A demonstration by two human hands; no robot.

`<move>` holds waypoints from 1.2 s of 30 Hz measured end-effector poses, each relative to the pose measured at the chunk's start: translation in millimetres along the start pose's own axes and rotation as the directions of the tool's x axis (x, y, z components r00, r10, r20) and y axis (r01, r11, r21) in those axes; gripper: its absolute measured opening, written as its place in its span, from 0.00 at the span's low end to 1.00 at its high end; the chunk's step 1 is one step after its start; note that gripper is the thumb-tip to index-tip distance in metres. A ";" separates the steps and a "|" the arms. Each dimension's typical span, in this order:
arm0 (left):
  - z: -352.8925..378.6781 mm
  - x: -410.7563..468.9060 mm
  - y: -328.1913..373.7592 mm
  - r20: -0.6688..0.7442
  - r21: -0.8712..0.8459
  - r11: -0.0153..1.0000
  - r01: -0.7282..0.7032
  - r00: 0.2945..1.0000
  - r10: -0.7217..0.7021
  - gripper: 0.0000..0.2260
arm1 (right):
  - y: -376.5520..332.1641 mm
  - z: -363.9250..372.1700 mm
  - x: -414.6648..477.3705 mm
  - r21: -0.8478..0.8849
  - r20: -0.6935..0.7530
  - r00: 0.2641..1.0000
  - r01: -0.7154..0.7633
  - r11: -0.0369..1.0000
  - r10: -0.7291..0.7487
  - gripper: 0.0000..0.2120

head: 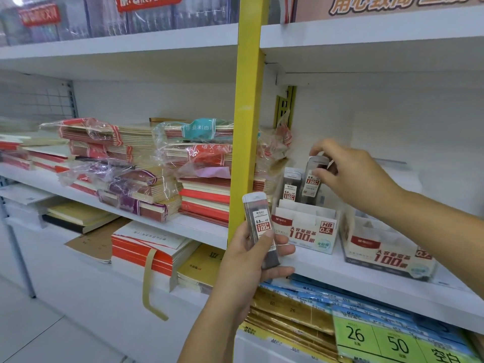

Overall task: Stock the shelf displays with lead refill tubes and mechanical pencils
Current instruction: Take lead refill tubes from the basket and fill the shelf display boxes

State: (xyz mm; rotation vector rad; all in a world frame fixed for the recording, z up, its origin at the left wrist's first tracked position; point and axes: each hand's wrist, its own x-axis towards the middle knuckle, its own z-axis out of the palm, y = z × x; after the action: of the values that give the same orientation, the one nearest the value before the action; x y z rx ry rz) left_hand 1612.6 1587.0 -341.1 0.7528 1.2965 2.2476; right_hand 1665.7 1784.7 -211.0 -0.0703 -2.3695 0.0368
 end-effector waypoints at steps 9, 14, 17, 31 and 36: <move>-0.3 3.2 -1.4 -0.023 0.063 0.998 0.011 1.000 -0.010 0.09 | 6.6 12.0 11.3 -0.149 0.073 0.991 -0.098 0.984 0.109 0.09; 1.1 1.2 -0.8 -0.017 0.099 0.995 0.015 1.000 -0.014 0.09 | 6.8 14.6 7.9 -0.259 0.111 0.988 -0.074 0.963 0.106 0.11; 2.8 -0.8 1.2 0.001 0.129 0.992 0.012 1.000 -0.012 0.11 | 2.1 9.4 -0.3 -0.206 0.086 0.992 -0.068 0.976 0.087 0.13; 15.8 -1.7 -0.5 0.000 0.118 0.992 0.034 0.999 -0.034 0.12 | -27.5 -20.6 -32.6 0.571 0.232 0.913 -0.408 0.712 0.336 0.06; 14.4 0.5 -2.6 -0.019 0.166 0.986 0.020 1.000 -0.017 0.10 | 5.1 -39.8 -16.9 0.266 -0.150 0.959 -0.194 0.944 0.239 0.06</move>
State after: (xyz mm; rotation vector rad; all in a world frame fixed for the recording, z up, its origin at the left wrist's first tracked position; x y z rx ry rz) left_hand 1621.8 1597.8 -337.4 0.7767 1.5077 2.1551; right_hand 1705.7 1788.9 -194.5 -0.2055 -2.1478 0.4174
